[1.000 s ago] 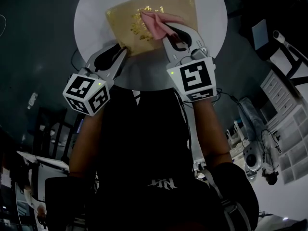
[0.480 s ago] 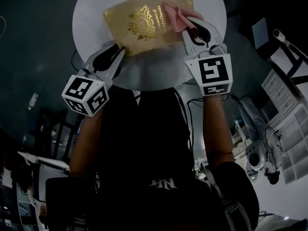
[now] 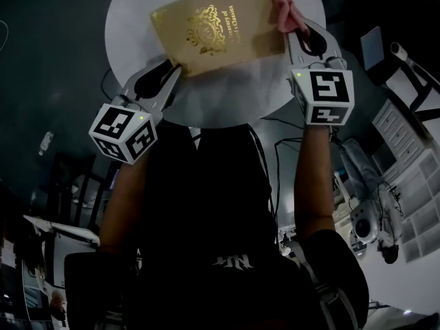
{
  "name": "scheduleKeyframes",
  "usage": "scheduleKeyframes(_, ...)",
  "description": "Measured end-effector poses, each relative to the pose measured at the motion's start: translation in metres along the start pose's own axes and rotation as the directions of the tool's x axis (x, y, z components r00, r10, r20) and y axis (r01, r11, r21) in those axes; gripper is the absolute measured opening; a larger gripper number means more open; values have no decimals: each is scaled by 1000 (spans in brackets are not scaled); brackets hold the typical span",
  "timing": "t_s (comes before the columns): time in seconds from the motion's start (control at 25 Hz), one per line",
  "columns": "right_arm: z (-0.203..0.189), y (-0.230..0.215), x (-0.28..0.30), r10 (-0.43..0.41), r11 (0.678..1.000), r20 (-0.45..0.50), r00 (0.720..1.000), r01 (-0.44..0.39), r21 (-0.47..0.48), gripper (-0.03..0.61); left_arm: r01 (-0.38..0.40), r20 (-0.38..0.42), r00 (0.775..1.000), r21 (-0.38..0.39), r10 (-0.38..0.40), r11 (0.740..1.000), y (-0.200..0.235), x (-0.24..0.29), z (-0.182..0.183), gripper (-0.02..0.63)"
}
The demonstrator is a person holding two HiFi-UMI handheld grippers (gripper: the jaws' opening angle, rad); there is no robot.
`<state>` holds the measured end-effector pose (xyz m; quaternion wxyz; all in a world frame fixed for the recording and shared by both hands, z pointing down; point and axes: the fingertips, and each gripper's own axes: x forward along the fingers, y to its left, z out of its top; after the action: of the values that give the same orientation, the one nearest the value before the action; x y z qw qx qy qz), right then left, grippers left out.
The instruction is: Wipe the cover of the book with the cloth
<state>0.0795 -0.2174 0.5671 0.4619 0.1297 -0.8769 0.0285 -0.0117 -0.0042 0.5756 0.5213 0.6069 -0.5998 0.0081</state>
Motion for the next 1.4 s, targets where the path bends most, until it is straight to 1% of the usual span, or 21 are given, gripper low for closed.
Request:
scheduleKeyframes(0.08,-2,-9,-2,-17,999,4,1000,17,34,13,1,3,1000,-4,-1,1000,0,0,-1,85)
scheduleKeyframes(0.16,10,-9,-10,-12,998,62,998,9,56,12,2,5,1000,-6,-2,1000,0,0,-1,84)
scheduleKeyframes(0.28,36,10,-25,17,999,151,988,-22,29,13,5,6,1000,-6,-5,1000,1,1,-1,84)
scheduleKeyframes(0.36,51,32,-33,64,998,190,980,-65,-5,12,7,8,1000,-8,-7,1000,1,0,-1,84)
scheduleKeyframes(0.44,64,60,-38,154,988,228,961,-147,-45,12,9,11,1000,-10,-9,1000,0,1,-1,84)
scheduleKeyframes(0.52,72,91,-39,245,970,241,939,-236,-64,14,10,14,1000,-12,-10,1000,0,1,-1,84)
scheduleKeyframes(0.6,74,120,-37,324,946,230,918,-315,-76,13,10,15,1000,-12,-10,1000,0,0,-1,84)
scheduleKeyframes(0.72,70,156,-33,413,911,188,891,-405,-80,12,12,17,1000,-12,-12,1000,0,0,-1,84)
scheduleKeyframes(0.84,64,183,-28,476,879,157,865,-475,-47,12,12,20,1000,-13,-11,1000,0,-1,-1,83)
scheduleKeyframes(0.96,59,201,-19,519,853,140,843,-522,-18,12,10,22,1000,-11,-10,1000,1,-1,-1,83)
scheduleKeyframes(1.04,51,208,-13,537,843,100,838,-537,-32,13,10,21,1000,-8,-10,1000,1,0,-1,81)
scheduleKeyframes(1.16,43,212,-6,534,844,41,845,-530,-85,12,10,21,1000,-5,-10,1000,0,0,-1,80)
scheduleKeyframes(1.4,36,217,1,536,830,-53,843,-537,-149,12,4,21,1000,-1,-4,1000,-1,-2,-1,78)
